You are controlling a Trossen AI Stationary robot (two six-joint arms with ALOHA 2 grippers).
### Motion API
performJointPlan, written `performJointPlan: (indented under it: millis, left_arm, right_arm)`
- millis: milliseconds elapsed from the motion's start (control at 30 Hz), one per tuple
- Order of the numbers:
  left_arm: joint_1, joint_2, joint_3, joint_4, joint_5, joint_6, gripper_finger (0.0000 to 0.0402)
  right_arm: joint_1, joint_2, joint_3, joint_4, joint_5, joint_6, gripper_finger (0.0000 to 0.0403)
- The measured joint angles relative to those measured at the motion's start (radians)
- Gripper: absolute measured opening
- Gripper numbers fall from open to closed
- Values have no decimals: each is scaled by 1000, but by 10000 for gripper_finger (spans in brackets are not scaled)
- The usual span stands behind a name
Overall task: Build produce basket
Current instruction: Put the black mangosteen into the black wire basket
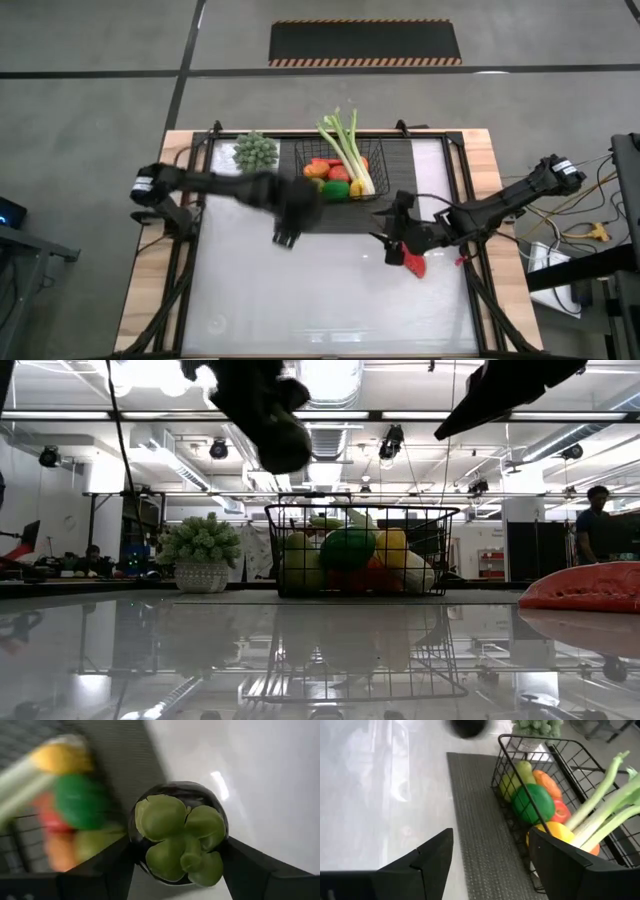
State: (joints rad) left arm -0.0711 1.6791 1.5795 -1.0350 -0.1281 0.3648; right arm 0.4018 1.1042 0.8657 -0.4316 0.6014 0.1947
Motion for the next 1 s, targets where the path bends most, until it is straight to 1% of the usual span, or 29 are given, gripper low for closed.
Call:
performJointPlan:
  millis: [67,167,267,300,367,500,567,800,867,1000]
  left_arm:
    - [92,0,-4,59,1,58,230]
    - [233,3,-19,190,3,56,230]
    - [355,21,-34,279,4,-38,231]
    - [387,34,-34,293,5,-74,231]
    - [432,58,-35,298,7,-99,231]
    - [459,117,-38,299,16,-97,231]
    - [465,144,-38,298,4,-93,231]
    - [471,192,-42,305,-175,-58,231]
    - [471,197,-46,322,-197,-44,231]
    - [471,202,-48,326,-200,-41,243]
  right_arm:
    - [9,0,-2,3,0,4,242]
    - [13,0,-2,8,0,22,242]
    - [13,0,-3,24,0,25,242]
    - [13,3,-3,29,1,26,242]
    - [13,3,-3,28,1,30,242]
    - [13,5,-3,33,1,42,242]
    - [13,5,-3,44,1,42,242]
    - [13,5,-3,55,1,42,242]
    - [13,5,-3,56,1,42,242]
    - [13,5,-3,56,1,42,242]
